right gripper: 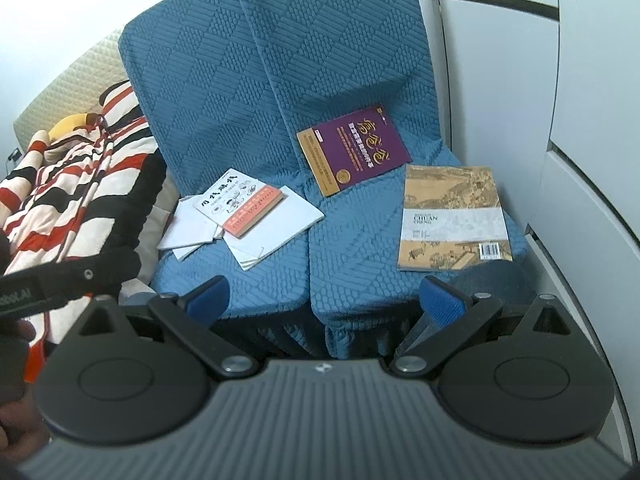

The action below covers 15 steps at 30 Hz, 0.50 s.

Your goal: Organize objects

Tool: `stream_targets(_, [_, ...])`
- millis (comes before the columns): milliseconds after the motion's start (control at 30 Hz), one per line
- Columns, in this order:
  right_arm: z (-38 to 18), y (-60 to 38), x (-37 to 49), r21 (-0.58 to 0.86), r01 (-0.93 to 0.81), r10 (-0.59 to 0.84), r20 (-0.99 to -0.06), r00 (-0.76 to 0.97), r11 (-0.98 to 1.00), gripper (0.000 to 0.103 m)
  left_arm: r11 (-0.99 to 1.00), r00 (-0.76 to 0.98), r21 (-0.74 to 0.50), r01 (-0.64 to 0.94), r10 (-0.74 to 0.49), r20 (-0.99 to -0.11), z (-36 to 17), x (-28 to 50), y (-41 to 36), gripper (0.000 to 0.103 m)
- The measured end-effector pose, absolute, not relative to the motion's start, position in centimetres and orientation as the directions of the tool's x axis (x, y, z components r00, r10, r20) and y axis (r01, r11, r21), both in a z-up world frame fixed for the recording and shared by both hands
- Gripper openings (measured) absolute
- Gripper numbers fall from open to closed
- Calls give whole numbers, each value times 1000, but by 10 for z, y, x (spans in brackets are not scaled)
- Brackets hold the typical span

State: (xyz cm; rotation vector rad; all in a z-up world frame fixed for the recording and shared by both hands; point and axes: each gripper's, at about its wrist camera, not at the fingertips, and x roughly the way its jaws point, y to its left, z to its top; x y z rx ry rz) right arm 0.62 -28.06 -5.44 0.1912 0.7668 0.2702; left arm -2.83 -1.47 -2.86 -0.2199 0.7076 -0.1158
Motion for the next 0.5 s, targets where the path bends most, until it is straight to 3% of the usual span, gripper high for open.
stream_targets(500, [-66,-288,-1,261,-162,297,-651,699,952,103,972,754,-234,29,-175,-633,-44,-37,-14,103])
